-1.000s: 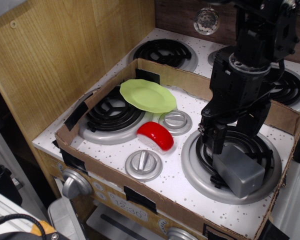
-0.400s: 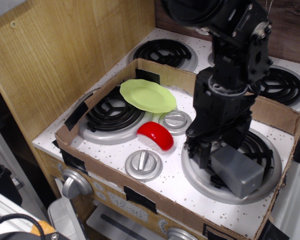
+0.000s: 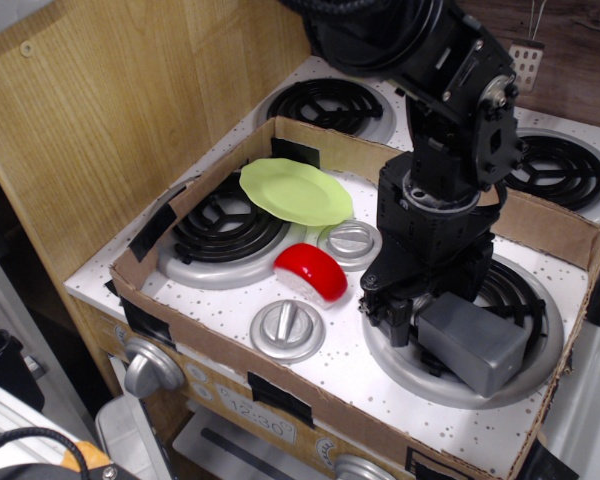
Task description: Right pepper shaker
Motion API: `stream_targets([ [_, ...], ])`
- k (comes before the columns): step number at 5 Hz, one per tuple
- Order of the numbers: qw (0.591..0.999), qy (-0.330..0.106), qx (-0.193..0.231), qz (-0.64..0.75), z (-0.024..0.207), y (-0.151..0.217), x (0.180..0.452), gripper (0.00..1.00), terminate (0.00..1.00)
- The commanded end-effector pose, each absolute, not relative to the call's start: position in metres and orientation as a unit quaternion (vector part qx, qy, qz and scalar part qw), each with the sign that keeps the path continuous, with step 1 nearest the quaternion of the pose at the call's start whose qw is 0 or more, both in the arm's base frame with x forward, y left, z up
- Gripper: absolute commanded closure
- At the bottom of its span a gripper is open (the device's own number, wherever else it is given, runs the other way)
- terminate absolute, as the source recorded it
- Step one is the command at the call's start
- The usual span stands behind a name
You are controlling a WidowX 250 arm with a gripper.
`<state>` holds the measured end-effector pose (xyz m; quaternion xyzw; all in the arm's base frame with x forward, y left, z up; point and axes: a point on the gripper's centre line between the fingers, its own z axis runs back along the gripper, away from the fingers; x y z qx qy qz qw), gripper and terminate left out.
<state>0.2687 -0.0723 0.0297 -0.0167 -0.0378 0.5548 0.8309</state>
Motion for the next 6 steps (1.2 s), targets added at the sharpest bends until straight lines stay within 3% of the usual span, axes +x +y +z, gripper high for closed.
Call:
stream_targets([
  [1, 0.822, -0.047, -0.022, 0.567, 0.027, -0.07, 0.277, 0.0, 0.0],
  [2, 0.818, -0.035, -0.022, 0.574, 0.025, -0.071, 0.28, 1.0, 0.0],
  [4, 0.812, -0.055, -0.003, 0.581, 0.04, -0.076, 0.285, 1.0, 0.0],
  [6, 0.806, -0.109, 0.021, 0.581, 0.073, -0.083, 0.299, 1.0, 0.0],
])
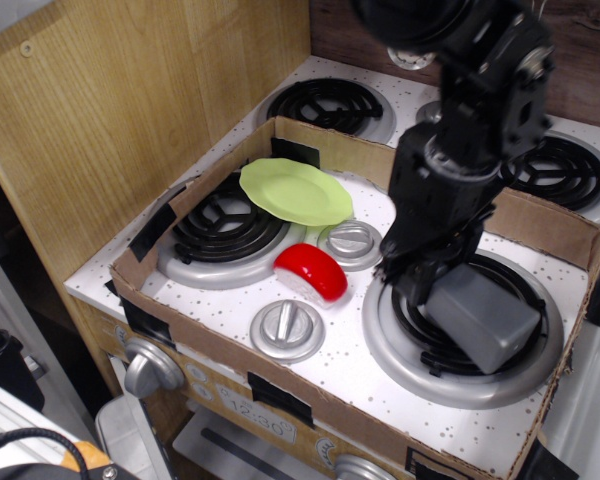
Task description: Right pepper shaker
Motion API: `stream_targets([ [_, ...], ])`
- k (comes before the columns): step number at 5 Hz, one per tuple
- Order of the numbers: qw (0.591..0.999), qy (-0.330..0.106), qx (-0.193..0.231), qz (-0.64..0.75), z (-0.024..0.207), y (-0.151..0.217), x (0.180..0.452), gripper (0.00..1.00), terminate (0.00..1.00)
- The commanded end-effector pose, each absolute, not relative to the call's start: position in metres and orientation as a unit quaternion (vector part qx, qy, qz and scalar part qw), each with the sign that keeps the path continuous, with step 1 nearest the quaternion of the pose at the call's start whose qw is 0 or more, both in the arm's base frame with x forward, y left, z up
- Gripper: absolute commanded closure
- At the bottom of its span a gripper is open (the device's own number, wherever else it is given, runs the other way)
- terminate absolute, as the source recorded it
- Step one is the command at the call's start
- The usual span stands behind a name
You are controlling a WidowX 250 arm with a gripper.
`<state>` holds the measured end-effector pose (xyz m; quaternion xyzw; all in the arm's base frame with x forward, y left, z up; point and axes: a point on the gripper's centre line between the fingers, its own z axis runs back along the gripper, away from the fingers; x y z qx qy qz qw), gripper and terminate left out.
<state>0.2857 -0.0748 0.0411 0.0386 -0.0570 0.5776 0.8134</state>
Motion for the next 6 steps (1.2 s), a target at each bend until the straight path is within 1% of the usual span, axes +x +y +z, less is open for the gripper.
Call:
stream_targets([
  [1, 0.808, -0.151, 0.037, 0.568, 0.091, -0.087, 0.308, 1.0, 0.0],
  [2, 0.807, -0.216, 0.063, 0.546, 0.099, -0.09, 0.313, 1.0, 0.0],
  [3, 0.804, -0.266, 0.079, 0.525, 0.106, -0.088, 0.315, 1.0, 0.0],
  [4, 0.792, -0.33, 0.102, 0.503, 0.114, -0.081, 0.318, 1.0, 0.0],
  [5, 0.775, -0.402, 0.128, 0.47, 0.122, -0.073, 0.324, 1.0, 0.0],
  [6, 0.749, -0.467, 0.149, 0.446, 0.118, -0.066, 0.322, 1.0, 0.0],
])
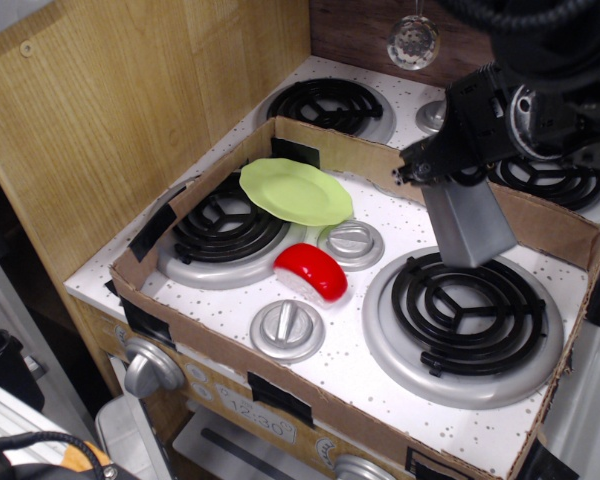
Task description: Right pepper shaker
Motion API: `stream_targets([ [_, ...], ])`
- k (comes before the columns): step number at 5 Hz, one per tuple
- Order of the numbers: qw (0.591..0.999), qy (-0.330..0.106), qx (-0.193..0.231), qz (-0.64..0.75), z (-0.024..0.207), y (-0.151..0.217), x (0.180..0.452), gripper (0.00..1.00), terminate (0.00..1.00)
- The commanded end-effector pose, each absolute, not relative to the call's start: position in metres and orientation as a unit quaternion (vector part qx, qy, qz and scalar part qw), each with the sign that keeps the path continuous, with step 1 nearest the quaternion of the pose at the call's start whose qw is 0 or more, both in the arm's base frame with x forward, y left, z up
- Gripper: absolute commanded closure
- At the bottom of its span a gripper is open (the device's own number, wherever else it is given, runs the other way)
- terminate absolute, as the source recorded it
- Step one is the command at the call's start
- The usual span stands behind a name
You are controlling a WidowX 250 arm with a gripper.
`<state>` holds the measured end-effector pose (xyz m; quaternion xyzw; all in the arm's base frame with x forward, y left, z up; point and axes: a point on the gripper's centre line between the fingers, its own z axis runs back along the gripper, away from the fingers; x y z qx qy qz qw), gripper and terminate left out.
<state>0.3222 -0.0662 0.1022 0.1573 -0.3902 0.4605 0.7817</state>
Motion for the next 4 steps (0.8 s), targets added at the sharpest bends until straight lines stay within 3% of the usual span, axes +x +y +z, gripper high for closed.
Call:
stream_targets([
  [1, 0.722, -0.515, 0.161, 0.432, 0.113, -0.065, 0.32, 1.0, 0.0],
  [2, 0.7, -0.554, 0.173, 0.416, 0.101, -0.067, 0.317, 1.0, 0.0],
  [4, 0.686, -0.576, 0.195, 0.4, 0.082, -0.069, 0.302, 1.0, 0.0],
])
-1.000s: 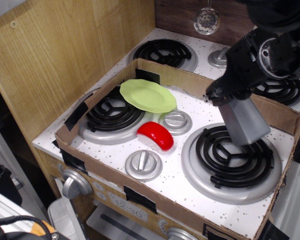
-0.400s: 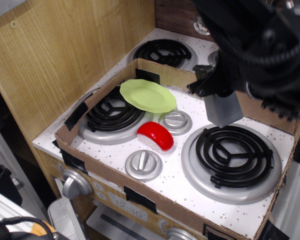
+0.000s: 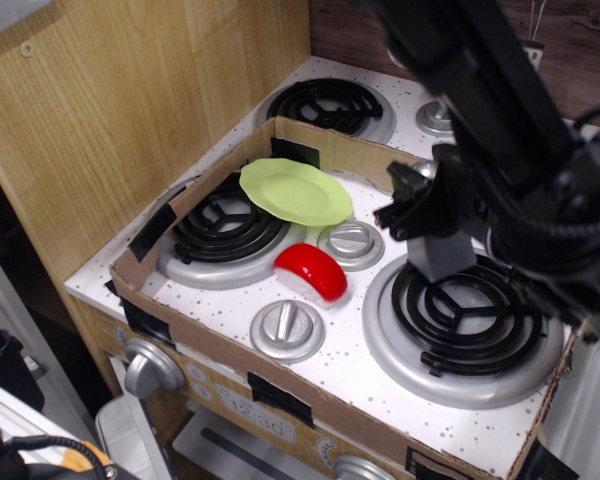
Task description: Right pepper shaker
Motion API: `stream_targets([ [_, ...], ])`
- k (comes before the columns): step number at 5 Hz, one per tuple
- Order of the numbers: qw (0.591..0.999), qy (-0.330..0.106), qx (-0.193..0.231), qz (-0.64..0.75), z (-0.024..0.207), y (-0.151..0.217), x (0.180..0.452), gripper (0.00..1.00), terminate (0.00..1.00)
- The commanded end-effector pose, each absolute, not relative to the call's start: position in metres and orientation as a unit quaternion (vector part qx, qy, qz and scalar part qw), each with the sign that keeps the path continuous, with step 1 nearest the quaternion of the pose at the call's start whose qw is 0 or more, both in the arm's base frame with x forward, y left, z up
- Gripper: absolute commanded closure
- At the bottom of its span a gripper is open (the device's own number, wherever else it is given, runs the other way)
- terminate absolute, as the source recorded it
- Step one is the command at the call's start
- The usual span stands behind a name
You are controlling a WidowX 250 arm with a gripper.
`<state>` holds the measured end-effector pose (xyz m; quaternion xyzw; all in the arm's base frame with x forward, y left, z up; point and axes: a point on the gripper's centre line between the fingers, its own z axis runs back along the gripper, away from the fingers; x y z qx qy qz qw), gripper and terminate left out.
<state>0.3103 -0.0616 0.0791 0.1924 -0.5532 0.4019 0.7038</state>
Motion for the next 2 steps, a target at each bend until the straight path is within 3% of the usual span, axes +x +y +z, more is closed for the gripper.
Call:
stream_targets([
  [1, 0.68, -0.58, 0.211, 0.395, 0.083, -0.0713, 0.2975, 1.0, 0.0],
  [2, 0.673, -0.587, 0.221, 0.392, 0.0834, -0.0746, 0.2955, 1.0, 0.0],
])
